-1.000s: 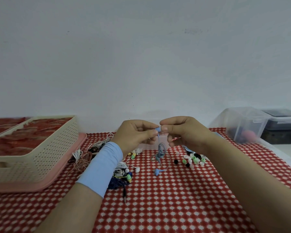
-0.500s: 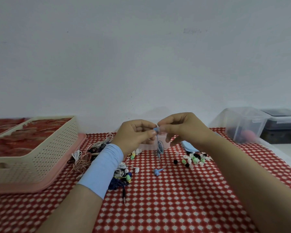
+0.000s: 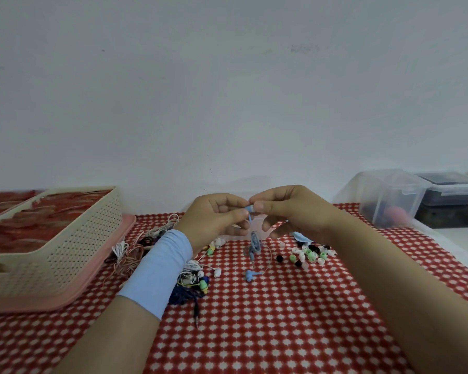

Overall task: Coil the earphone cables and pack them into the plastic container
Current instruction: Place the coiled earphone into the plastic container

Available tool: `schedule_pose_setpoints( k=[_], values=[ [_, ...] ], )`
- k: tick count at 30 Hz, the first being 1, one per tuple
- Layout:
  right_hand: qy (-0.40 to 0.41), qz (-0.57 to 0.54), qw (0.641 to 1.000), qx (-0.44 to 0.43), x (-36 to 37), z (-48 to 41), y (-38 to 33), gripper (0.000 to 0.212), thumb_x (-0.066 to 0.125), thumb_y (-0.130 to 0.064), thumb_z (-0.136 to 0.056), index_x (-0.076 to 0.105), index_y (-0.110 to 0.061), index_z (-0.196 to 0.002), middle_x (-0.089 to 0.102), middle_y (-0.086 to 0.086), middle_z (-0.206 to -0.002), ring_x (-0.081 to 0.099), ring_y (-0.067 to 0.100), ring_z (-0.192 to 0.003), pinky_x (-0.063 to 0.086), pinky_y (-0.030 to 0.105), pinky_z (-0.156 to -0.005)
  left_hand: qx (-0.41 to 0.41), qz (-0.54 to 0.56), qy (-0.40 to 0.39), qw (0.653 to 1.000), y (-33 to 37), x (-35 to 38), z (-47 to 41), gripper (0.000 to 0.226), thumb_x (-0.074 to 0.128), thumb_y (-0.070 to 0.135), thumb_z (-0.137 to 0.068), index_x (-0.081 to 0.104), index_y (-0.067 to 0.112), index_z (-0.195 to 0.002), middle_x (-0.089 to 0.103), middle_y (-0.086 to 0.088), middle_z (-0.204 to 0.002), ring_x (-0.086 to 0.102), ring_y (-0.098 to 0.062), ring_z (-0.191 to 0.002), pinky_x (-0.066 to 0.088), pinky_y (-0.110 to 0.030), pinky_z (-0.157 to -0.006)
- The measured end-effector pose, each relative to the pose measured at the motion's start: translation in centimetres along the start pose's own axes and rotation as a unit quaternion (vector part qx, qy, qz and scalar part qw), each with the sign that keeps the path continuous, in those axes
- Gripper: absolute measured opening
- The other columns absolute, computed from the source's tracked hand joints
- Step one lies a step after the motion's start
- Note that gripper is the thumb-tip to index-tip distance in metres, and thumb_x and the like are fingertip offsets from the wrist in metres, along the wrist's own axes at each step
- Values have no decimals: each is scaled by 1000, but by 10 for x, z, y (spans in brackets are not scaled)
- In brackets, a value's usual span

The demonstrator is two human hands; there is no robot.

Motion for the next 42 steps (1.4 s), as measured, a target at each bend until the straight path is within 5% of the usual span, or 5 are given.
schedule_pose_setpoints(
  k=[11,17,22,26,42],
  values=[
    [-97,420,902,6,25,-2,5,8,83,-35,-81,77,-31,-78,75,-13,-78,70,7,-76,60,30,-73,-95,-515,-99,846,-7,-10,-2,16,68,37,-89,74,25,-97,72,9,-87,64,-7,-69,50,-24,-74],
    [-99,471,876,23,28,-4,14,8,81,-29,-84,75,-31,-79,68,-18,-76,65,4,-74,53,21,-69,-130,-637,-54,758,5,-14,-2,25,61,42,-91,73,22,-102,73,4,-97,68,-17,-85,56,-33,-79],
    [-99,488,867,14,24,-3,8,13,75,-18,-84,74,-31,-83,63,-14,-74,60,6,-67,50,22,-62,-88,-489,-139,857,30,7,7,16,62,36,-92,71,26,-84,73,9,-68,61,-5,-50,47,-24,-62],
    [-136,494,857,62,28,-2,16,12,72,-25,-84,79,-34,-84,74,-8,-80,71,17,-72,60,28,-63,-105,-502,-236,826,7,24,13,15,72,39,-84,75,24,-86,73,9,-86,67,-9,-80,53,-29,-82],
    [-146,532,828,99,29,-2,25,41,74,-54,-83,78,-14,-92,76,3,-90,68,15,-75,58,31,-72,-12,-460,-69,885,7,8,-1,11,58,27,-94,67,32,-92,72,12,-71,61,3,-64,45,-22,-66]
  ],
)
Point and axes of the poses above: each hand's wrist, its own z-axis away from the middle knuckle, its own x-axis out of the palm, y = z × x, the point moved 3 cm from there along -z, towards the middle knuckle
